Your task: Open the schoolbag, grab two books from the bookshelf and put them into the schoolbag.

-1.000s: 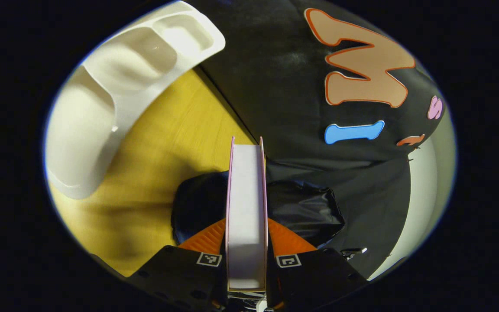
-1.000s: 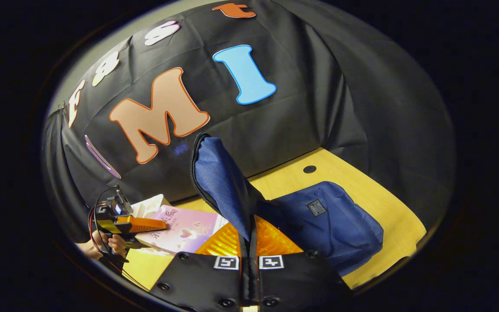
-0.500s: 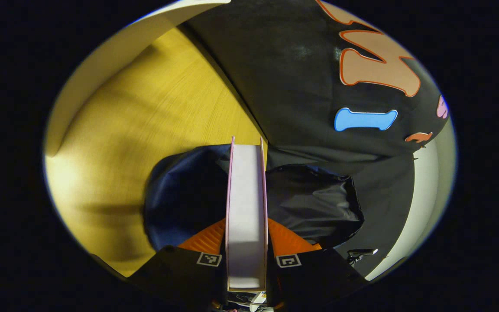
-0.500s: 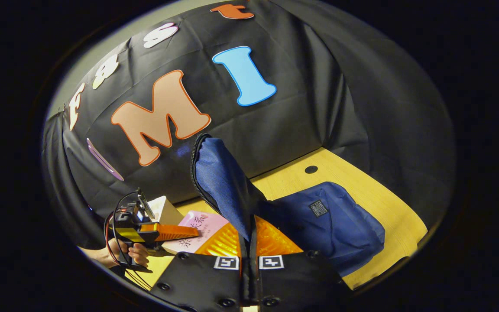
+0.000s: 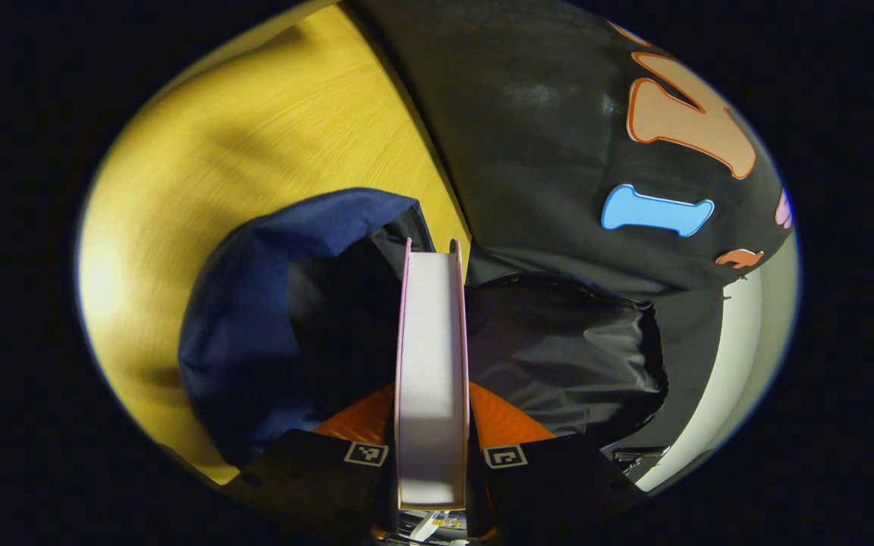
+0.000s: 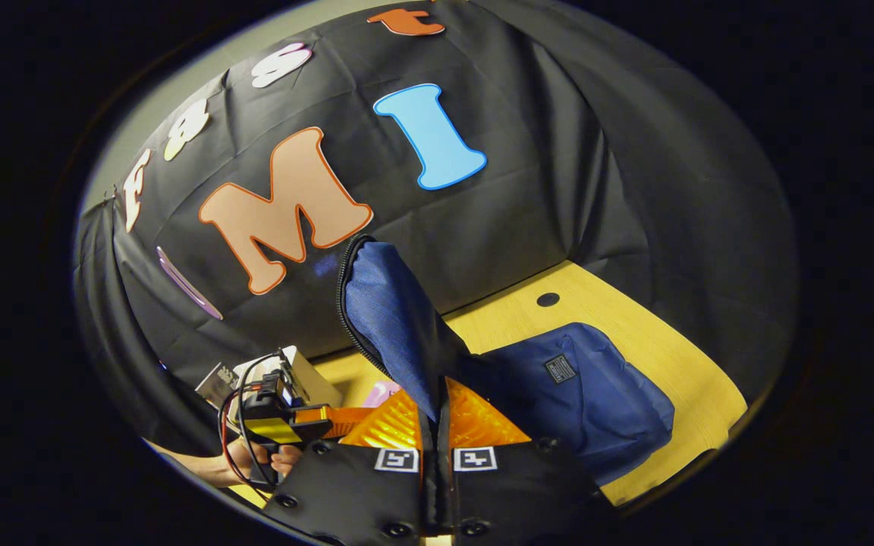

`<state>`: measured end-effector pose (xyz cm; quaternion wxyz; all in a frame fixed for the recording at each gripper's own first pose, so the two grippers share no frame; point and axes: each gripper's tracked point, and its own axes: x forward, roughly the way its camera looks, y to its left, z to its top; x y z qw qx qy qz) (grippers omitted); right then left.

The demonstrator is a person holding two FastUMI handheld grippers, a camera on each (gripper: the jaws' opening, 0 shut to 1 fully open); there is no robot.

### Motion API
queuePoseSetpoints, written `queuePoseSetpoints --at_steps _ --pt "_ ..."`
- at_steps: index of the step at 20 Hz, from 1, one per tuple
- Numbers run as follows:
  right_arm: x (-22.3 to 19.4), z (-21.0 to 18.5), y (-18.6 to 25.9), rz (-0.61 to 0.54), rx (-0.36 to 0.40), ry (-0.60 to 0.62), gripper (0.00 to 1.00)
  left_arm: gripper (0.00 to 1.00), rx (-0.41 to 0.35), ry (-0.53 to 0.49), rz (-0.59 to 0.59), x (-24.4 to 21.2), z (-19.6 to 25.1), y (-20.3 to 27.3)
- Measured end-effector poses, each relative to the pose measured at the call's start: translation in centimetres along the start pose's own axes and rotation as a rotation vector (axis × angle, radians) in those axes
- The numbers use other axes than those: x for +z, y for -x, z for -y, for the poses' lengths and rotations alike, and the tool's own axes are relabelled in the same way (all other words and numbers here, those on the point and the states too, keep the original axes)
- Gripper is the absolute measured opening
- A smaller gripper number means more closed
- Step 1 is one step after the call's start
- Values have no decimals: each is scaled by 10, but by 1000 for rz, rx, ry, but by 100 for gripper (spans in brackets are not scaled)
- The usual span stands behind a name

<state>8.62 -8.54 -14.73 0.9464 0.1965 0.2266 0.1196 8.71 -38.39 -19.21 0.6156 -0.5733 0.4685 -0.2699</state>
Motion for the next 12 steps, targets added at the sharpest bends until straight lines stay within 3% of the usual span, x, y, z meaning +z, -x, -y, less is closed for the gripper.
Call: queuePoseSetpoints --at_steps 12 --pt "1 -3 -1 -5 22 7 3 31 -3 51 -34 -36 -3 -42"
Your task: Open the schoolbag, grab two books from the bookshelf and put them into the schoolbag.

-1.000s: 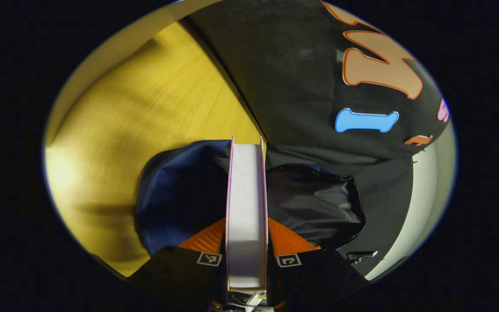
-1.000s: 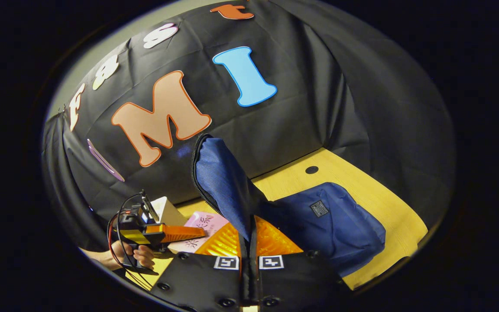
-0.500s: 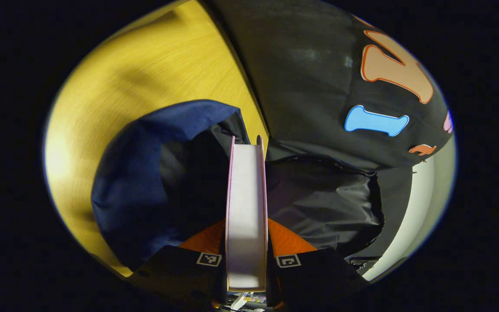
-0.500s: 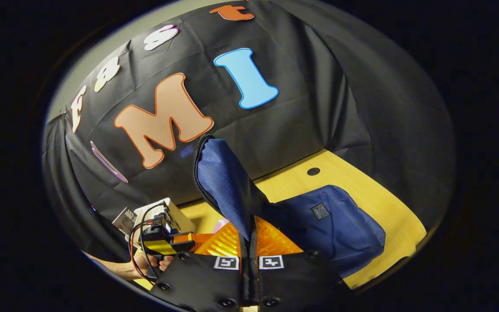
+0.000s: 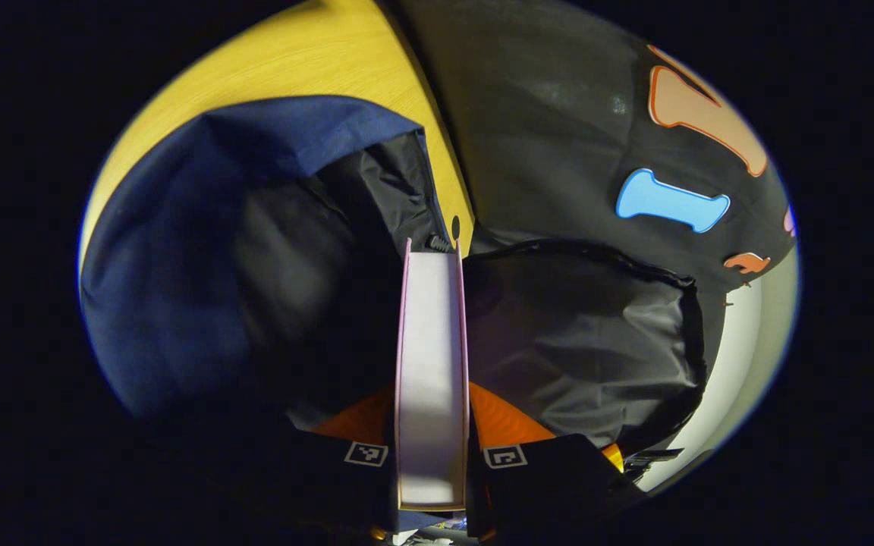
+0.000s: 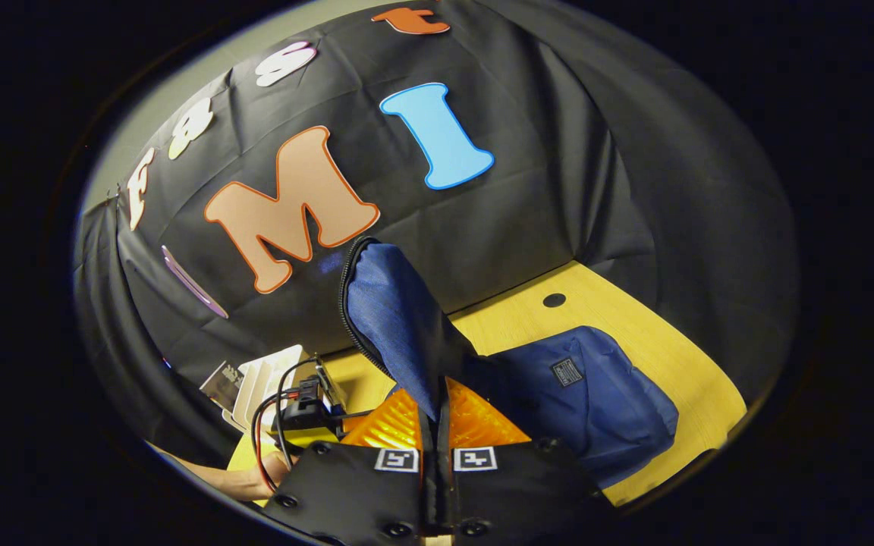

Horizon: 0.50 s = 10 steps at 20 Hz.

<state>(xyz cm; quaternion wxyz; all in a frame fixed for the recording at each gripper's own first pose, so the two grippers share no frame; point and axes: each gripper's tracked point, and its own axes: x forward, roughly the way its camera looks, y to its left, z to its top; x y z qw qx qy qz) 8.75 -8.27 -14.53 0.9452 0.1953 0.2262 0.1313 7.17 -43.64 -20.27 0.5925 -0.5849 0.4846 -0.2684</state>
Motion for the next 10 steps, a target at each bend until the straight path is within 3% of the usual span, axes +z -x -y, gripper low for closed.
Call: queuePoseSetpoints --at_steps 10 --pt "3 5 -3 -2 4 -8 2 30 18 10 -7 -5 -2 -9"
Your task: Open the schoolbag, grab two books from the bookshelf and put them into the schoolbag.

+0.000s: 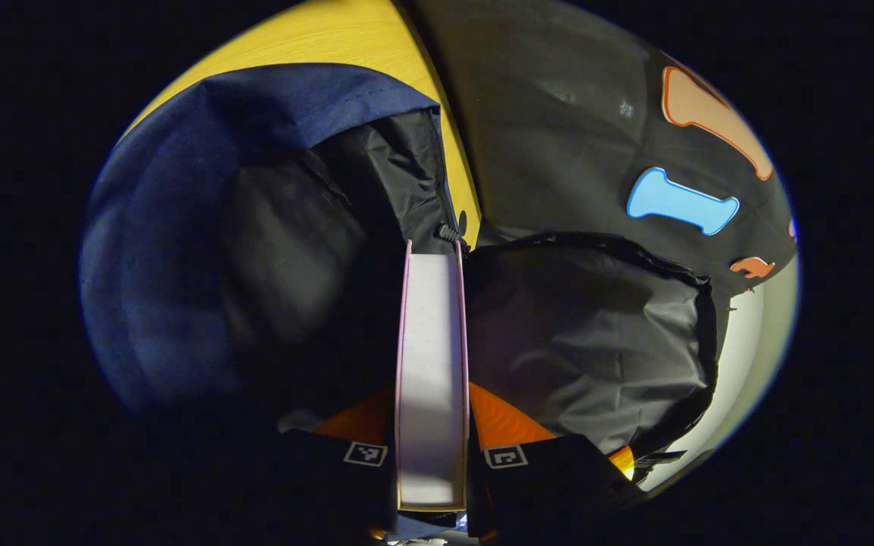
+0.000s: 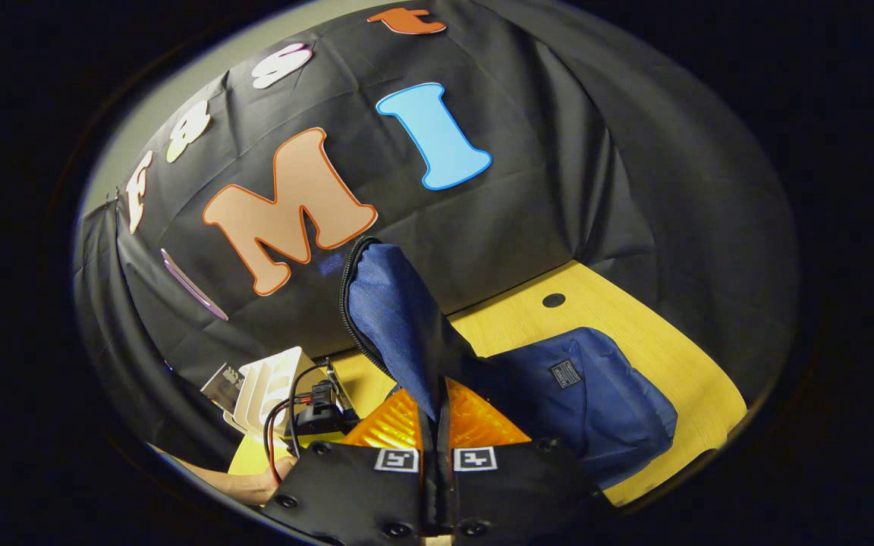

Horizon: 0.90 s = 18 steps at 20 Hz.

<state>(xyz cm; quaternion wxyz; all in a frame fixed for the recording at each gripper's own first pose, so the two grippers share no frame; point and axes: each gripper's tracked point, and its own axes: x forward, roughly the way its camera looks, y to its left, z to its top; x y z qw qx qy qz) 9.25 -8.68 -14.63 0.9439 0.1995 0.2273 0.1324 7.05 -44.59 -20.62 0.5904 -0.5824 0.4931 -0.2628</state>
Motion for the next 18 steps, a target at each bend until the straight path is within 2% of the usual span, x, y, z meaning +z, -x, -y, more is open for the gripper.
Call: queuePoseSetpoints --at_steps 3,4,5,7,8,9,10,11,12,14,15,16,18 --pt "0 1 0 0 0 -3 2 34 63 -26 11 5 -10 1" --pt "-1 1 0 -1 0 -4 3 39 100 -36 21 9 -16 1" --pt "0 2 -1 0 -1 -5 4 36 155 -49 31 10 -25 1" --pt "-1 1 0 -1 0 -4 4 75 212 -82 24 10 -32 2" --pt "-2 1 0 -1 -1 -2 2 73 257 -104 16 10 -37 4" --pt "-1 1 0 -3 -1 -2 3 84 295 -128 4 7 -41 6" --pt "0 1 -1 -2 0 -2 2 82 316 -147 3 8 -40 8" --pt "1 1 -1 0 -1 -1 2 88 330 -171 1 8 -40 8" --pt "0 1 0 1 -1 -1 3 83 341 -199 -8 7 -40 9" --pt "0 2 -2 1 -1 -3 3 84 368 -255 -6 9 -38 12" --pt "2 2 -1 2 -2 -5 4 89 398 -280 -5 10 -38 16" --pt "1 2 0 3 -1 -6 4 85 426 -304 -6 11 -38 20" --pt "0 2 -1 2 -1 -6 3 88 456 -350 -5 15 -39 28"
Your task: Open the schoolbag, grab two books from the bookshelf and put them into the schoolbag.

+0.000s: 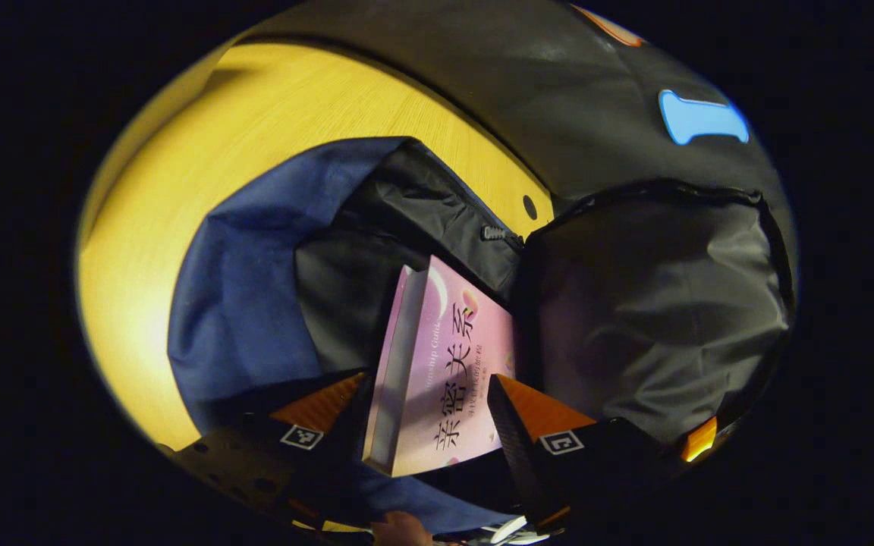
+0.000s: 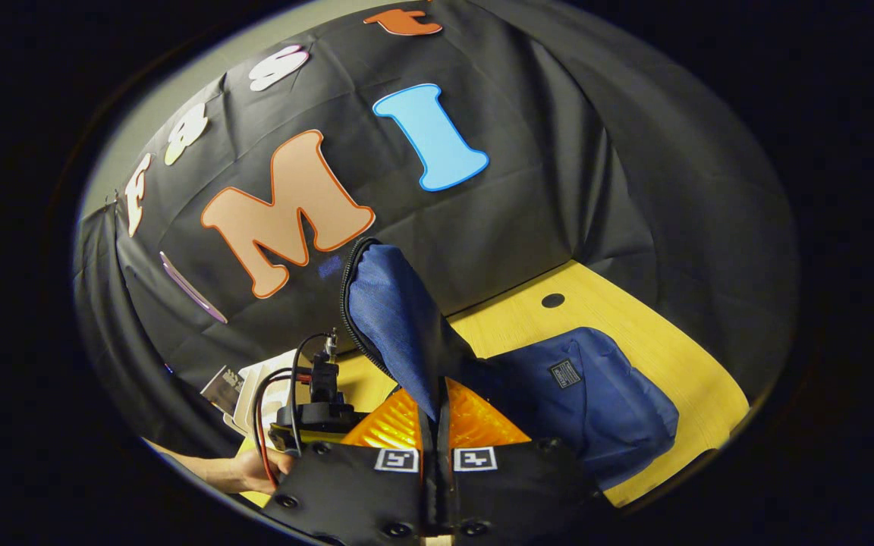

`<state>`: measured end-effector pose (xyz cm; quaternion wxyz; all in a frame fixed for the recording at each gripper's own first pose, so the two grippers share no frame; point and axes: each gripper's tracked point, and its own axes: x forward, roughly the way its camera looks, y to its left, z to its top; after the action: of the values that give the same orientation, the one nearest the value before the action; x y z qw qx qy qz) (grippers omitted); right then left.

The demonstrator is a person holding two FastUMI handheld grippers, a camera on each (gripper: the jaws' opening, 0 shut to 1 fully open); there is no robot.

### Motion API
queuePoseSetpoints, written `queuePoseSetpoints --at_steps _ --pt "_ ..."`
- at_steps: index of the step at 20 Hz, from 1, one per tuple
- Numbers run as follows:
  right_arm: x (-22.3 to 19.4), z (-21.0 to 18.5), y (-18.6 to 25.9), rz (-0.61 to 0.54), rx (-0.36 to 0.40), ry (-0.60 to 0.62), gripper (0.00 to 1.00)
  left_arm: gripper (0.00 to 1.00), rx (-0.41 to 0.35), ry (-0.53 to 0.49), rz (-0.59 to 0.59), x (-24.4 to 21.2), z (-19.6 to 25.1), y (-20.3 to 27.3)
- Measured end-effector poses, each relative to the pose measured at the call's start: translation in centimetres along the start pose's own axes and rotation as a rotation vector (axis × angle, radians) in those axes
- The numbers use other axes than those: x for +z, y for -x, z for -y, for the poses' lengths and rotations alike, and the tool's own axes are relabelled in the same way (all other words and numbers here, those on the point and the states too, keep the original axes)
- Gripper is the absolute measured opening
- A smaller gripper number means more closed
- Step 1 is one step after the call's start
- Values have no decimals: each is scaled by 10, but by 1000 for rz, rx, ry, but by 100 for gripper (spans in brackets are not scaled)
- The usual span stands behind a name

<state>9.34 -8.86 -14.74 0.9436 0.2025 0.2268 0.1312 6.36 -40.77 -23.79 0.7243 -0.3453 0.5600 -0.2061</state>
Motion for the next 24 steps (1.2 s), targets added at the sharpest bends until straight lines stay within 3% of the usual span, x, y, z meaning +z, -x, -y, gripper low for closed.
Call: queuePoseSetpoints --at_steps 2,3,13,21,22,24 --pt "-2 0 2 -2 -1 4 3 93 17 -45 26 7 0 11" --pt "-2 -1 1 -1 0 3 4 88 33 -72 40 12 2 16" --pt "-4 -4 2 -3 4 13 3 91 190 -413 231 63 -21 84" --pt "-9 -6 1 -6 7 26 2 89 305 -646 447 131 -32 188" --pt "-9 -6 1 -5 6 26 2 95 330 -674 475 140 -37 203" --pt "-8 -6 1 -2 6 31 3 96 365 -707 526 158 -48 232"
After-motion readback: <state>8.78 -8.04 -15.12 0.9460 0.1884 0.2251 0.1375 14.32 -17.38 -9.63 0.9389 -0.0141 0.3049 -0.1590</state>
